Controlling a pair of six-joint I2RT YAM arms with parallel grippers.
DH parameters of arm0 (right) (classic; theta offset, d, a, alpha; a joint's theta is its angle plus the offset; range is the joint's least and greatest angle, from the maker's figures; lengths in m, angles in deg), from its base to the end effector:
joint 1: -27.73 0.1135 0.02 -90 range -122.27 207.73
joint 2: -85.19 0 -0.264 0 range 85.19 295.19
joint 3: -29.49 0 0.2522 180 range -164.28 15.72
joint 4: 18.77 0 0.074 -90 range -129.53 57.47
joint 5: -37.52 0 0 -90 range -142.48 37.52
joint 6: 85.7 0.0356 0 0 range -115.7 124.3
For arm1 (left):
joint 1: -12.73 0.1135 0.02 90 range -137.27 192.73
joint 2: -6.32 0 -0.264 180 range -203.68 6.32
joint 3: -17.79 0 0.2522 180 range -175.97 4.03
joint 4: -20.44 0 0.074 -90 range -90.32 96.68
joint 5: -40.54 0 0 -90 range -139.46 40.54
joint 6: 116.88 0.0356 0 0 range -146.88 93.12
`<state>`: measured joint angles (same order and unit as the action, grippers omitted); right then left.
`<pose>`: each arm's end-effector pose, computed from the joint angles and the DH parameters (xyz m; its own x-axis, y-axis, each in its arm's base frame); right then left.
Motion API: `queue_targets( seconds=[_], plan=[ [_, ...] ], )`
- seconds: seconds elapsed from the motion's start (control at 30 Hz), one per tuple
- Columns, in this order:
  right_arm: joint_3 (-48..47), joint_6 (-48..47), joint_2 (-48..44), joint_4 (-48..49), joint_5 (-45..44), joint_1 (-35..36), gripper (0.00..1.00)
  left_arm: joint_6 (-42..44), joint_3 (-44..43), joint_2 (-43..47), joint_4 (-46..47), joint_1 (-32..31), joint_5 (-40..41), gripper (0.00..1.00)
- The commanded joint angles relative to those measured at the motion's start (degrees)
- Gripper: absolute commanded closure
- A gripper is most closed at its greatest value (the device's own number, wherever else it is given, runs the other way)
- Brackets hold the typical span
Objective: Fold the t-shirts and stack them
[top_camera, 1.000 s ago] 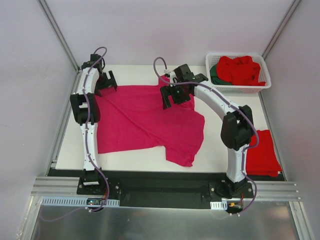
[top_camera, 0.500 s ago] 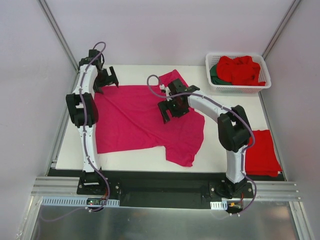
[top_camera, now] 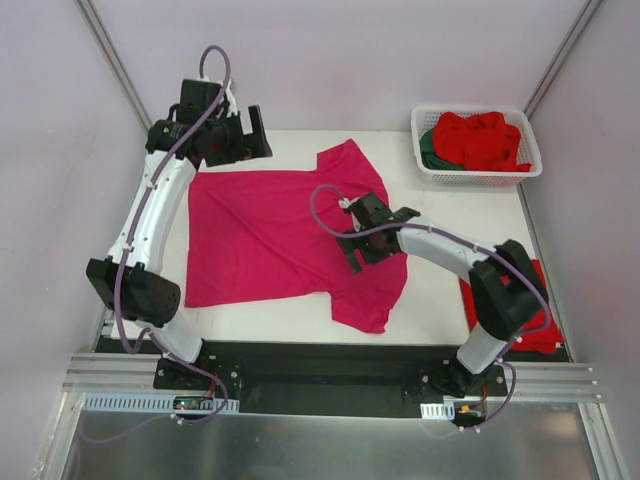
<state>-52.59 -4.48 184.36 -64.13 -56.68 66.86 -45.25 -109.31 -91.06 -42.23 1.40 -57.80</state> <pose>0.2761 0.2212 0.2029 -0.5876 -0.6743 -0.4472 -0.7010 0.7003 -0.1348 0.3565 -0.0767 0.4409 -0.6050 -0.1968 -0.7715 0.1297 0.9317 -0.3393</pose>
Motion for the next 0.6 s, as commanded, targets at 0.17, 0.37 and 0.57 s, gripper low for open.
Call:
queue_targets(
  seconds=[0.17, 0.37, 0.57],
  plan=[
    [11.27, 0.87, -12.87, 21.83, -10.91, 0.24, 0.04, -1.23, 29.22, 13.79, 13.39, 0.08, 1.04, 0.01],
    [15.75, 2.97, -8.74, 28.24, -7.57, 0.94, 0.04, -0.79, 34.58, 19.24, 14.36, -0.44, 1.83, 0.01],
    [18.30, 5.69, -7.24, 29.93, -6.69, 1.12, 0.04, -0.88, 37.22, 22.50, 14.36, -1.41, 0.60, 0.01]
  ],
)
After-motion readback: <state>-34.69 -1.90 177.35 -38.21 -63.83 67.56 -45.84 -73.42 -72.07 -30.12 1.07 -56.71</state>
